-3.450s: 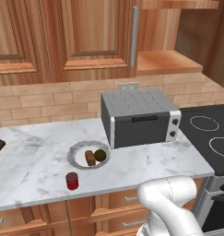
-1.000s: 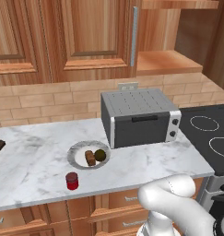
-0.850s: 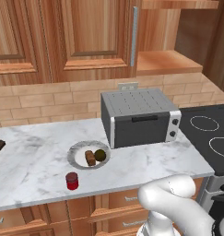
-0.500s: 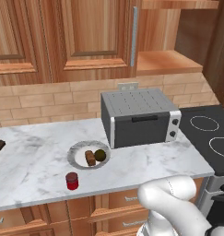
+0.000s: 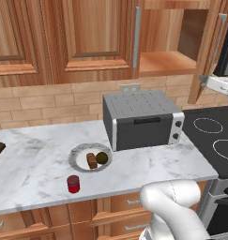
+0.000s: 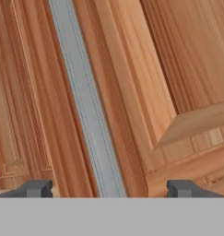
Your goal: Pick the avocado and bread from the counter and place them on the plate. Then pick the jam from the cabinet and place it next to the plate. Lastly close the cabinet door.
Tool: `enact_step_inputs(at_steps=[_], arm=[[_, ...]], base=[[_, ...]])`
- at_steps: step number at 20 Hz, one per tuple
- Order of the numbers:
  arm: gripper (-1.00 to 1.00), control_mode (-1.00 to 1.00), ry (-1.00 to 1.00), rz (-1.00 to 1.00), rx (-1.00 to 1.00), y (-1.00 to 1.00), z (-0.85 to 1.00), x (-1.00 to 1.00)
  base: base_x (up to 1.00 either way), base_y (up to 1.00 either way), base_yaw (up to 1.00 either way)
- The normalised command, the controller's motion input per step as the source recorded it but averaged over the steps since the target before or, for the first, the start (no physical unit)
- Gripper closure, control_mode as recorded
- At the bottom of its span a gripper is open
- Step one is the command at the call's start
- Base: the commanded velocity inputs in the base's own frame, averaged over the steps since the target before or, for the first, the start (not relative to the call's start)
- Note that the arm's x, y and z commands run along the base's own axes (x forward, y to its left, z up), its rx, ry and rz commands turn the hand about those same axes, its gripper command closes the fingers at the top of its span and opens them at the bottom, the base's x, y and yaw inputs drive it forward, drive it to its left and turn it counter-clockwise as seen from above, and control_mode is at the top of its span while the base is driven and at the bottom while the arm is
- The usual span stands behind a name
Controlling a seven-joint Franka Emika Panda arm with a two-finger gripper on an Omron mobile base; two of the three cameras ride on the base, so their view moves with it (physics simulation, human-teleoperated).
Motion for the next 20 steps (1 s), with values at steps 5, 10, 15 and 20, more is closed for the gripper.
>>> enact_step_inputs(at_steps=[5,10,15,20], arm=[[-1.00,-1.00,-0.07,-0.11,0.01,0.56,-0.23,1.00],[-1.00,-1.00,-0.07,-0.13,0.02,0.51,-0.19,1.00],[-1.00,-1.00,-0.03,-0.13,0.03,0.48,-0.09,1.00],[-1.00,-1.00,-0.01,-0.13,0.01,0.47,-0.04,1.00]], base=[[0.00,0.00,0.00],[0.00,0.00,0.00],[0.00,0.00,0.00],[0.00,0.00,0.00]])
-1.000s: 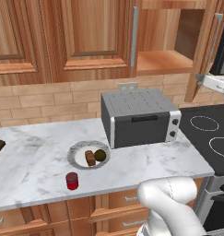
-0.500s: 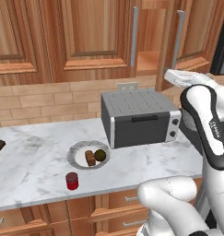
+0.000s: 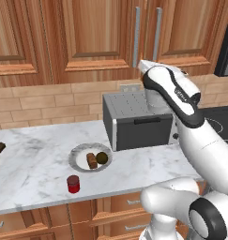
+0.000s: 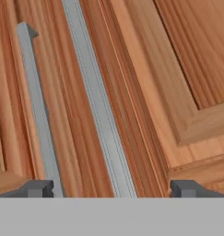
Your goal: Pick the avocado and bread from the counter and place them on the plate. Then pick the jam from the cabinet and place it next to the plate. Lastly close the cabinet door.
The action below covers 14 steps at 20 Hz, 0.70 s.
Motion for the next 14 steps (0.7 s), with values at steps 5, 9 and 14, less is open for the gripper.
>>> enact_step_inputs(at_steps=[5,9,14], arm=[[-1.00,-1.00,0.00,-0.13,0.00,0.40,-0.09,1.00],[-1.00,-1.00,0.02,-0.12,0.00,0.22,-0.23,1.00],[-1.00,-1.00,0.03,-0.11,0.00,0.15,-0.28,1.00]], base=[[0.00,0.00,0.00],[0.00,0.00,0.00],[0.00,0.00,0.00]])
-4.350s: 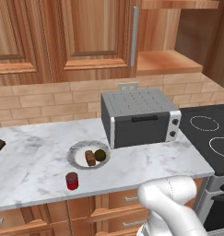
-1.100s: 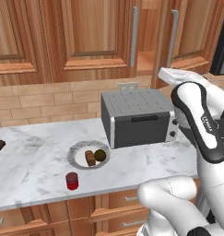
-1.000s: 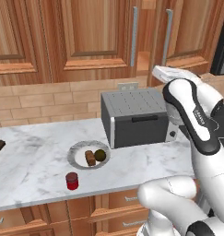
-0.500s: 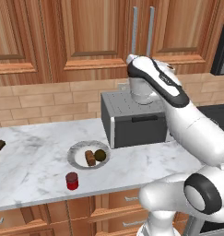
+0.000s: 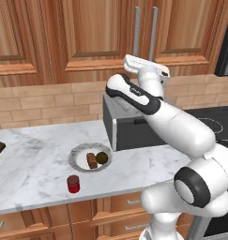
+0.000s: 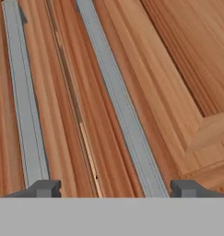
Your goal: Pick the avocado and bread from the counter and place them on the plate. Then pick the jam from the cabinet and place it next to the plate. Lastly close the cabinet door.
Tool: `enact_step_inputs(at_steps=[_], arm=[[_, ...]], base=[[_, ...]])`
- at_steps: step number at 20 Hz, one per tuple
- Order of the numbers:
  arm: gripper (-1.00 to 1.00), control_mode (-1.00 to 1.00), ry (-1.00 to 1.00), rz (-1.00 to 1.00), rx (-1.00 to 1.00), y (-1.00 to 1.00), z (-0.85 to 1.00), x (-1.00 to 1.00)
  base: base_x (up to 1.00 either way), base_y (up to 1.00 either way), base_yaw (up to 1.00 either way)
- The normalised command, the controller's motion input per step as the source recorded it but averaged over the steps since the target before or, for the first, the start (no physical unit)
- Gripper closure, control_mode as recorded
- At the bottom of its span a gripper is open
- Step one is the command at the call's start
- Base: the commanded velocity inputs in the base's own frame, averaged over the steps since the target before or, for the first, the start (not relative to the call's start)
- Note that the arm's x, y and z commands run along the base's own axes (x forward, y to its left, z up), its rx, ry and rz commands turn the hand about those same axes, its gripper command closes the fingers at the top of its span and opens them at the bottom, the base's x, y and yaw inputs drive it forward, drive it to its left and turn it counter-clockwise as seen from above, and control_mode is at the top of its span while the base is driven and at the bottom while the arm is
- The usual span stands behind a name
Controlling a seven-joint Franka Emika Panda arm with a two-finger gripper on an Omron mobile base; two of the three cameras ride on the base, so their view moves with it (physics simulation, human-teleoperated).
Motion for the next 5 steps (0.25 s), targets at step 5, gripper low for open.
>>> enact_step_inputs(at_steps=[5], arm=[[-1.00,-1.00,0.12,-0.10,0.02,0.06,-0.10,0.97]], base=[[0.00,0.00,0.00]])
